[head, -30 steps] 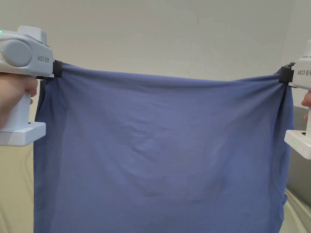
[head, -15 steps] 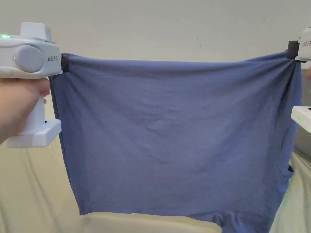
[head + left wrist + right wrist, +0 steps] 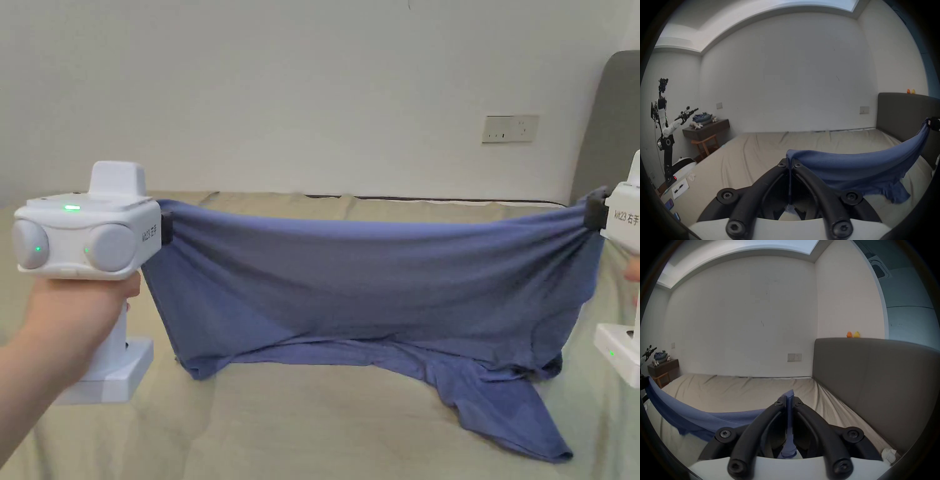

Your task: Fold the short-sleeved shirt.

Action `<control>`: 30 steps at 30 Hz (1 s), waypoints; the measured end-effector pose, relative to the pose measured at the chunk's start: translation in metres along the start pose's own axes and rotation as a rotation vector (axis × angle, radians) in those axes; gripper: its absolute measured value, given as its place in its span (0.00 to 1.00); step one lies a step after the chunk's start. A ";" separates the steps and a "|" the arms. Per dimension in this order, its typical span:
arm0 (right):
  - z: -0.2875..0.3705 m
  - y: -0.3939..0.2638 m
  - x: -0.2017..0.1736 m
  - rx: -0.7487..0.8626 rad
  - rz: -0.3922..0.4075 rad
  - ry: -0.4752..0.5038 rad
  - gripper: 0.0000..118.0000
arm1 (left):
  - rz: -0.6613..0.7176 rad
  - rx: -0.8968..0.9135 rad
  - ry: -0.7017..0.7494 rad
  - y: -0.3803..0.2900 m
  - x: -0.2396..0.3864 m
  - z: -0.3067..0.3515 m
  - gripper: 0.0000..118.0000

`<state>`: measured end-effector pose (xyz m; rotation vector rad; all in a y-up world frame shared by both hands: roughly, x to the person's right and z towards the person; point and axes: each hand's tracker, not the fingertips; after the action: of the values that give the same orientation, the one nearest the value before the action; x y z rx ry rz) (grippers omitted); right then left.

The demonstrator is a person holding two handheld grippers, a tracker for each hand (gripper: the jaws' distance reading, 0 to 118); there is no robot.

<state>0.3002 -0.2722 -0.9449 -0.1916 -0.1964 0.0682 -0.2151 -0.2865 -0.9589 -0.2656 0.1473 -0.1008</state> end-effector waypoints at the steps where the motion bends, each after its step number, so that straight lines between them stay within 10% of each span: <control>1: 0.006 -0.010 0.003 -0.020 0.000 0.009 0.05 | 0.012 -0.013 -0.007 -0.011 -0.002 0.006 0.00; 24: 0.333 -0.187 0.056 -0.142 0.048 0.174 0.05 | 0.078 -0.242 -0.115 -0.239 -0.094 0.290 0.00; 30: 0.365 -0.231 0.062 -0.225 0.167 0.204 0.05 | 0.004 -0.325 -0.158 -0.272 -0.092 0.329 0.00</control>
<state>0.2990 -0.4264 -0.5369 -0.4366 0.0165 0.1920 -0.2754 -0.4537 -0.5598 -0.5953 0.0055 -0.0509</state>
